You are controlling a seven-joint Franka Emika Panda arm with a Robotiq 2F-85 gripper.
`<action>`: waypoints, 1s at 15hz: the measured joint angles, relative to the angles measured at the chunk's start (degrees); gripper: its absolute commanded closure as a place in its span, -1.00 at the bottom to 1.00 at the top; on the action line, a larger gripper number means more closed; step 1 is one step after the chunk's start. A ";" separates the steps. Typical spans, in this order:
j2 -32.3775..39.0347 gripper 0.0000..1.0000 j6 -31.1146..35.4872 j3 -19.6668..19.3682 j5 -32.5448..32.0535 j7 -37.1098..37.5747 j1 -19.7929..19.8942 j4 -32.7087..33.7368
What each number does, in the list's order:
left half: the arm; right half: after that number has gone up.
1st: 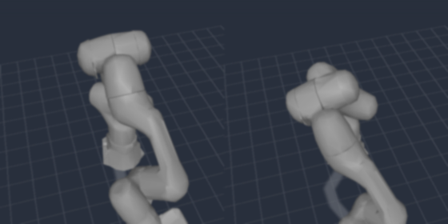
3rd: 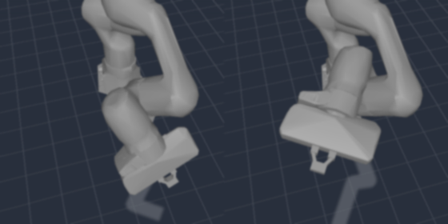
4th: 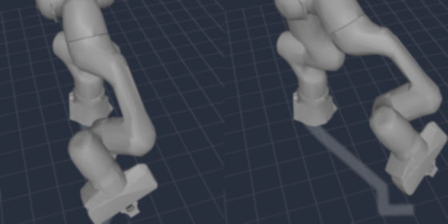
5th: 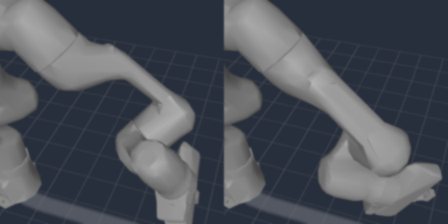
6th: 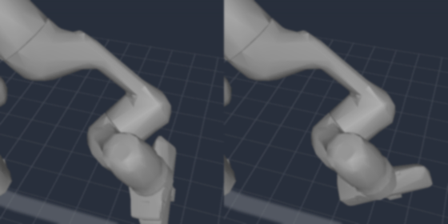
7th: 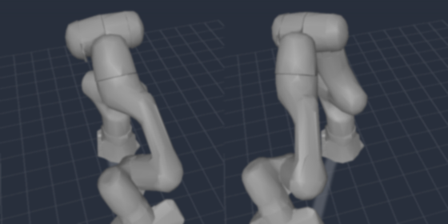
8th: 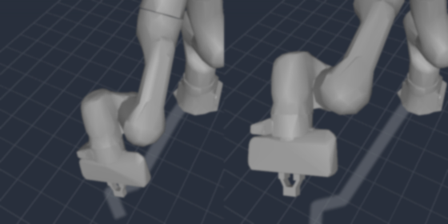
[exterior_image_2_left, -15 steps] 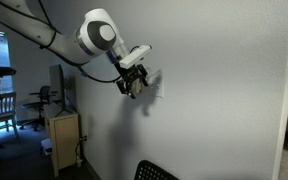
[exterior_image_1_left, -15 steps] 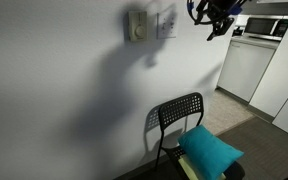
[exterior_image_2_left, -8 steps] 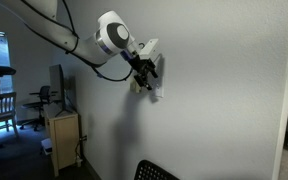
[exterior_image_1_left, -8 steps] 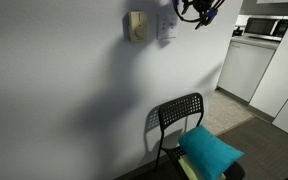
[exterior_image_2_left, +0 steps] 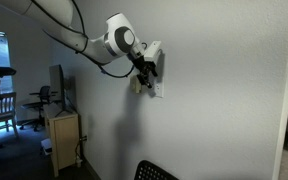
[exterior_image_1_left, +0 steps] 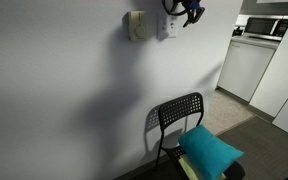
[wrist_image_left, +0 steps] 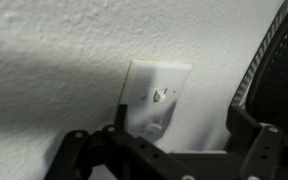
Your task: Pull down the switch on the right
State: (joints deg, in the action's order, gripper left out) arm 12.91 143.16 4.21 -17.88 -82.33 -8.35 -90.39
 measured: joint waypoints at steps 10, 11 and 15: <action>1.92 -1.00 -8.91 0.52 8.46 0.01 0.82 3.40; 2.25 -1.00 -8.93 0.67 9.07 0.02 0.88 3.47; 3.29 -1.00 -8.78 0.97 9.66 0.21 1.08 3.98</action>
State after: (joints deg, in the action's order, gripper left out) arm 16.19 134.38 5.18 -8.22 -82.12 -7.27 -86.41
